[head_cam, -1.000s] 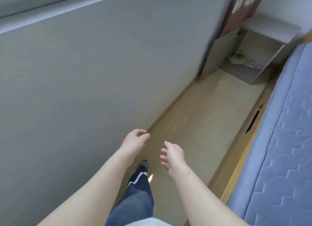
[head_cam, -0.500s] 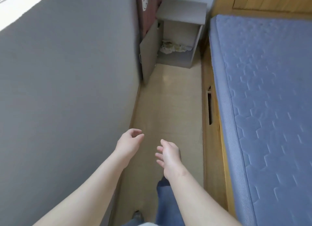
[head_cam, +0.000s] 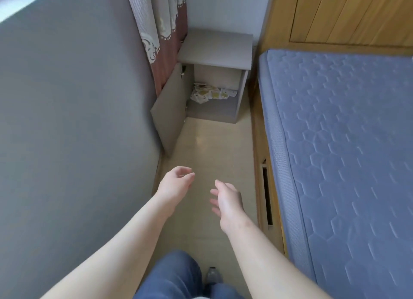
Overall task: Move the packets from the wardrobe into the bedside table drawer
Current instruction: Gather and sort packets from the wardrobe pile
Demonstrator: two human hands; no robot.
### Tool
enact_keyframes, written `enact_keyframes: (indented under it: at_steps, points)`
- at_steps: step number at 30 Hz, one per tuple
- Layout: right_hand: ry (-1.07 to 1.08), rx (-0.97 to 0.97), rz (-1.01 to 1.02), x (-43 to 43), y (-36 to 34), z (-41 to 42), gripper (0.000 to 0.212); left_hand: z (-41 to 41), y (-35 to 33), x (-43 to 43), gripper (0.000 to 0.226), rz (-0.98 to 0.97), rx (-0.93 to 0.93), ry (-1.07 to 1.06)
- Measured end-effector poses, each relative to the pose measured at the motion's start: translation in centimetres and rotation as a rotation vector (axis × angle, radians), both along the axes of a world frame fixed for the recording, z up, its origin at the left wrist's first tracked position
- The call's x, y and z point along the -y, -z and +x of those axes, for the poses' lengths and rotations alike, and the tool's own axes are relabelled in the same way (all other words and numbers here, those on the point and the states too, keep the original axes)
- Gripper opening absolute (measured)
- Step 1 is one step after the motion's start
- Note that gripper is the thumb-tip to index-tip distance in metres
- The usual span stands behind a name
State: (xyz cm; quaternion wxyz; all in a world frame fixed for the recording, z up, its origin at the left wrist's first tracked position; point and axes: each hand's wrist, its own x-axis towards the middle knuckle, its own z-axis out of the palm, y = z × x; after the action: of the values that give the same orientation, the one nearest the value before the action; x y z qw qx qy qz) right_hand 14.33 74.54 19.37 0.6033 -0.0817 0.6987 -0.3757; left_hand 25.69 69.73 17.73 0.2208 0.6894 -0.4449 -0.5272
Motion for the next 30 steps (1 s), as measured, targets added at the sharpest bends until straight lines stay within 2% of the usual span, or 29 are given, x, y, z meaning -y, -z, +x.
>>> enact_keyframes:
  at_steps: [8, 15, 22, 26, 30]
  points:
    - [0.077, -0.032, 0.008, 17.8, 1.5, -3.0, 0.006, -3.2, 1.7, 19.2, 0.019, -0.02, -0.052, 0.027]
    - [0.119, -0.02, -0.026, 34.3, 0.2, -3.9, 0.011, -5.0, 0.4, 36.1, 0.02, -0.024, -0.018, 0.129]
    - [0.132, -0.019, 0.007, 44.8, 1.3, -7.5, 0.014, -8.7, 0.9, 47.0, 0.023, -0.011, 0.001, 0.183]
    - [0.113, -0.035, -0.05, 52.1, 1.8, -11.5, 0.021, -12.3, 1.6, 53.9, 0.025, -0.055, -0.011, 0.16]
    - [0.094, -0.044, -0.038, 58.0, 2.3, -16.1, 0.011, -16.0, 2.3, 59.1, 0.026, -0.023, -0.021, 0.141]
